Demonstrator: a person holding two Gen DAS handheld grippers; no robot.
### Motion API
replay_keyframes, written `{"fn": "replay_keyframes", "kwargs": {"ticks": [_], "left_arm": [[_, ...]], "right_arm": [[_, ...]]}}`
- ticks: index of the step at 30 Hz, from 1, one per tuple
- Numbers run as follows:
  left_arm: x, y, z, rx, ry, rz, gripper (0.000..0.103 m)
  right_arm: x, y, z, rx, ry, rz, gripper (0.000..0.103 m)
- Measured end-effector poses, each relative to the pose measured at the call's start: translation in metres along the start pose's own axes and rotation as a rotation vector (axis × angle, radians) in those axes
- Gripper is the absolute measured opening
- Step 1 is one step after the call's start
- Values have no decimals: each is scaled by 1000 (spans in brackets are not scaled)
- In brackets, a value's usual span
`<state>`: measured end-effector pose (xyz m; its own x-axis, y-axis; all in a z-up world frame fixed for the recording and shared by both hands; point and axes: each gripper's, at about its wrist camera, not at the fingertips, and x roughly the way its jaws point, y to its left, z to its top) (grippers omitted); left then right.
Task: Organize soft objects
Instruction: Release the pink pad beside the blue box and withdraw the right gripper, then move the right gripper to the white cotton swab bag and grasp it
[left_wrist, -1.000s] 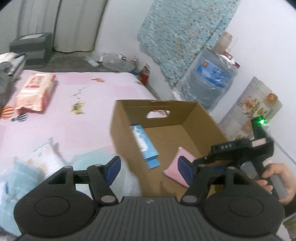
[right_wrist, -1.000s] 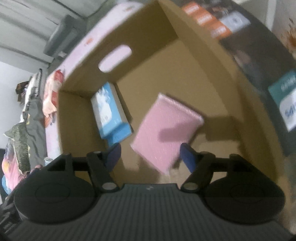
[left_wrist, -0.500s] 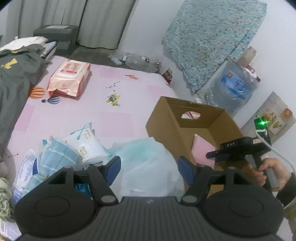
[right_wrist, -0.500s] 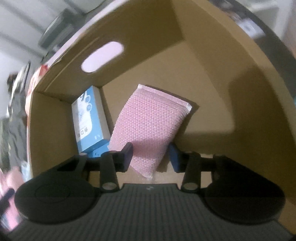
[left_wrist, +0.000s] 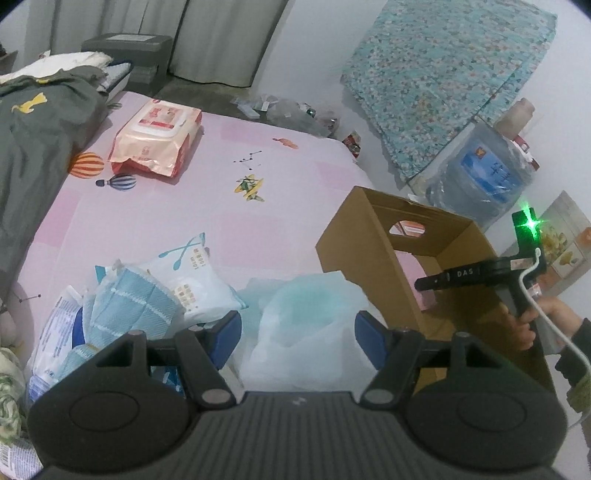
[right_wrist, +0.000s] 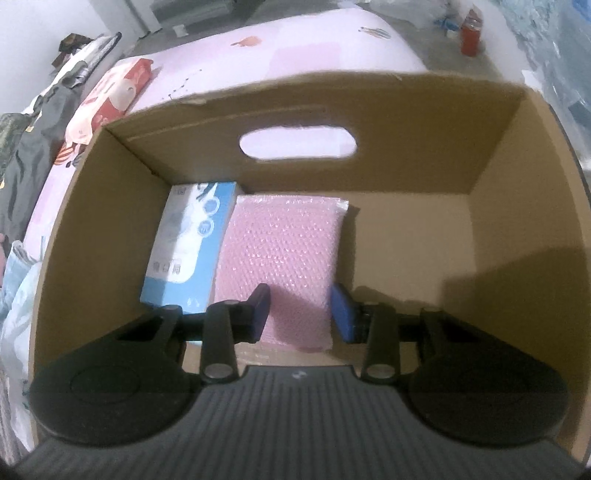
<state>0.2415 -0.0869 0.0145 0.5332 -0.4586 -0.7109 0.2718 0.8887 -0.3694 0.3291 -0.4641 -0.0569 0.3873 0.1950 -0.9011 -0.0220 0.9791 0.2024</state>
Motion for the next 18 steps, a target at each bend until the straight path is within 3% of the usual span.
{"fn": "replay_keyframes", "kwargs": {"ticks": [7,9,12,18], "left_arm": [[-9,14,-7,-11,-21,35,69],[-16,20,-10,-13,-35,57,69],[-32,31,-17,-17,-71,99,69],[-53,51,-22,-5,-119,181,70]], "right_arm": [[0,-7,1,81,-12,-2,42],[-2,-7,-4,113,-7,-17,55],[-16,-6,-8,133,-55,-39,64],[-64,7,-13,213,-163,-7,67]]}}
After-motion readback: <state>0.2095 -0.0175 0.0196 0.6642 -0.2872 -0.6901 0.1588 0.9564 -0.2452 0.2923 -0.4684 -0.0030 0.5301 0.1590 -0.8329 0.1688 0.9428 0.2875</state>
